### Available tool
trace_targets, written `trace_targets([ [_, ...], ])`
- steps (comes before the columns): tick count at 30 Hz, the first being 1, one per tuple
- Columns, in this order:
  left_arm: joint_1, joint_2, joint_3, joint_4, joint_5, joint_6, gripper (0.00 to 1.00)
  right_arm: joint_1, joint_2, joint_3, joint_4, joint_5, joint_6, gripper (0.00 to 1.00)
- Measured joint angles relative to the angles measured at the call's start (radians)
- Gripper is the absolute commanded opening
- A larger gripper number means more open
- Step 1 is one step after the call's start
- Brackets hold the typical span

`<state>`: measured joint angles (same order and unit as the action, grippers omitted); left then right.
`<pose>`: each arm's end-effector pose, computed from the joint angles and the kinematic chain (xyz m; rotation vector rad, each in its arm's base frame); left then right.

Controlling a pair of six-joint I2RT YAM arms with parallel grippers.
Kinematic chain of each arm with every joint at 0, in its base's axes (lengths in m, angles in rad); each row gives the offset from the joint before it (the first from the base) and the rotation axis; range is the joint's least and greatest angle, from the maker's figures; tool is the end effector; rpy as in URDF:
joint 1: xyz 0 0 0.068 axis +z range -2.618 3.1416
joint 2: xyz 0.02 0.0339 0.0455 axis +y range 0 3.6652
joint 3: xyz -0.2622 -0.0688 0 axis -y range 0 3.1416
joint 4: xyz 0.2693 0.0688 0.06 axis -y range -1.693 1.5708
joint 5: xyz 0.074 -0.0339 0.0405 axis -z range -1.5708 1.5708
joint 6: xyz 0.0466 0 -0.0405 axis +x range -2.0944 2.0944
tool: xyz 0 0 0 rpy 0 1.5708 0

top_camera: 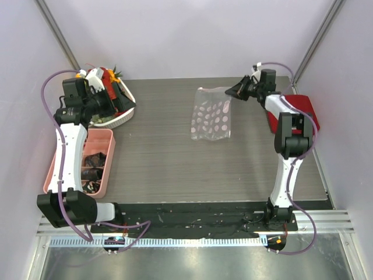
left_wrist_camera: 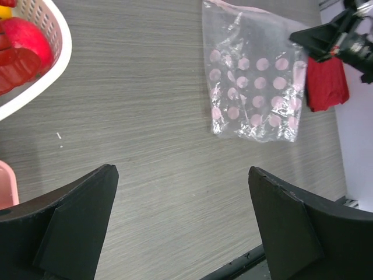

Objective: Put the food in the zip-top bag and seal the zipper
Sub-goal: Pick up the zipper food storage bag at the center of the board, then open the zipper of the food storage bag.

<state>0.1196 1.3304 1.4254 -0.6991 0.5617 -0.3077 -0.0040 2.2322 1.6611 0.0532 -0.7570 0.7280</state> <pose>0.3141 0.0127 0.3890 -0.1365 2.1509 -0.7170 0.5339 0.0299 0.1719 0.2995 2.1427 1.2178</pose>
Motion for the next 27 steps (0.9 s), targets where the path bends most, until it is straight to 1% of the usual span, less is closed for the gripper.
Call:
trace_targets([
  [5,0.0,0.003,0.035,0.005,0.047,-0.01,1.0,0.008,-0.243,-0.001,-0.083,0.011,-0.218,0.01],
  [8,0.0,0.006,0.056,0.022,0.084,-0.045,1.0,0.045,-0.41,-0.02,-0.097,0.029,-0.393,0.01],
  [9,0.0,0.006,0.061,0.032,0.093,-0.065,1.0,0.08,-0.486,-0.04,-0.106,0.05,-0.487,0.01],
  [10,0.0,0.007,0.063,0.04,0.098,-0.081,1.0,0.097,-0.517,-0.048,-0.113,0.058,-0.528,0.01],
  [12,0.0,0.007,0.065,0.061,0.108,-0.111,1.0,0.176,-0.628,-0.114,-0.119,0.115,-0.71,0.01],
  [14,-0.003,0.008,0.069,0.069,0.114,-0.137,1.0,0.262,-0.736,-0.213,-0.121,0.182,-0.893,0.01],
  [15,-0.008,0.01,0.074,0.066,0.113,-0.14,1.0,0.319,-0.795,-0.291,-0.106,0.229,-0.994,0.01],
  [17,-0.02,0.019,0.094,0.05,0.101,-0.142,1.0,0.404,-0.875,-0.417,-0.093,0.294,-1.143,0.01],
  [20,-0.053,0.026,0.091,0.027,0.079,-0.142,1.0,0.544,-0.968,-0.685,0.024,0.461,-1.392,0.01],
  [24,-0.073,0.027,-0.013,0.02,0.088,-0.176,1.0,0.687,-0.968,-0.988,0.189,0.678,-1.633,0.01],
  [26,-0.083,0.042,-0.074,0.013,0.098,-0.194,1.0,0.742,-0.948,-1.094,0.271,0.769,-1.722,0.01],
  [27,-0.087,0.056,-0.11,0.013,0.11,-0.21,1.0,0.773,-0.927,-1.158,0.369,0.824,-1.773,0.01],
])
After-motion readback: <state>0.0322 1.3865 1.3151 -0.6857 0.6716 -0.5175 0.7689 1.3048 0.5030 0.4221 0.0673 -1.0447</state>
